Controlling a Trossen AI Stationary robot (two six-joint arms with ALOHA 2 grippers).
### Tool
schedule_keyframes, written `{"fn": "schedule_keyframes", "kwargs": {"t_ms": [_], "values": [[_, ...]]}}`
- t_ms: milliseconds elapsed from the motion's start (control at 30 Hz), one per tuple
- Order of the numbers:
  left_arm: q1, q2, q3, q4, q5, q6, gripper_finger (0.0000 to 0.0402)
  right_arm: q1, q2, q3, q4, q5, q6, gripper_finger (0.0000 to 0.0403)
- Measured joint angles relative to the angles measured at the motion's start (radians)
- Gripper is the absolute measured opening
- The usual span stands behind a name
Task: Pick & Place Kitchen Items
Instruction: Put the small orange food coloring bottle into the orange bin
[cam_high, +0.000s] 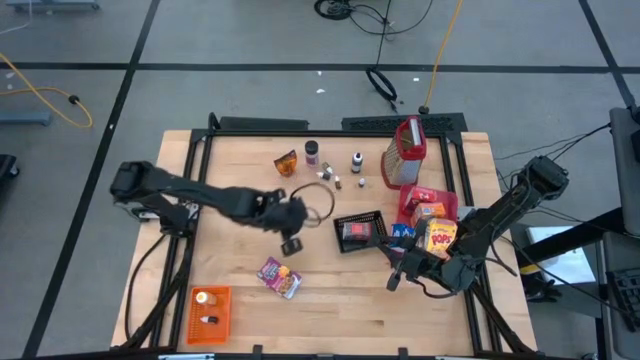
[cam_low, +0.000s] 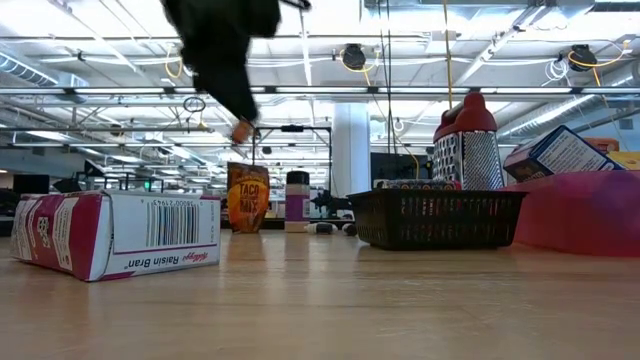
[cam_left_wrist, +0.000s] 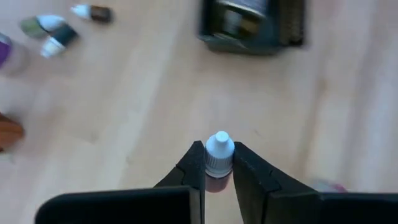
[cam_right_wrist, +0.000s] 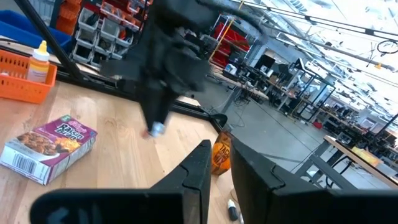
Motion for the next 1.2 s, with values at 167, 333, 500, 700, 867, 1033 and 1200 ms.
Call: {"fn": "schedule_keyframes", "kwargs": {"t_ms": [167,333,500,700,867,1033,1200], "values": [[-0.161,-0.057,0.000,-0.107,0.001,-0.156,0.0040,0.000,0.000,0.000,0.001,0.000,0.000,0.0054],[-0.338,-0.077,0.000,-0.146,0.001,-0.329,0.0045,0.000,0.000,0.000,0.001,0.000,0.000,0.0054],[-0.512,-0.078,0.000,-0.146,0.001,-0.468,0.0041,0.000,0.000,0.000,0.001,0.000,0.000,0.0054],[-0.682,-0.078,0.000,-0.144,-0.014,-0.626,0.0045,0.000,0.000,0.000,0.001,0.000,0.000,0.0054],[-0.785,-0.078,0.000,-0.145,-0.031,-0.770,0.0052,0.000,0.000,0.000,0.001,0.000,0.000,0.0054],[-0.861,-0.078,0.000,-0.158,-0.039,-0.919,0.0054,0.000,0.000,0.000,0.001,0.000,0.000,0.0054],[-0.925,-0.078,0.000,-0.228,-0.039,-1.086,0.0054,0.000,0.000,0.000,0.001,0.000,0.000,0.0054]]}}
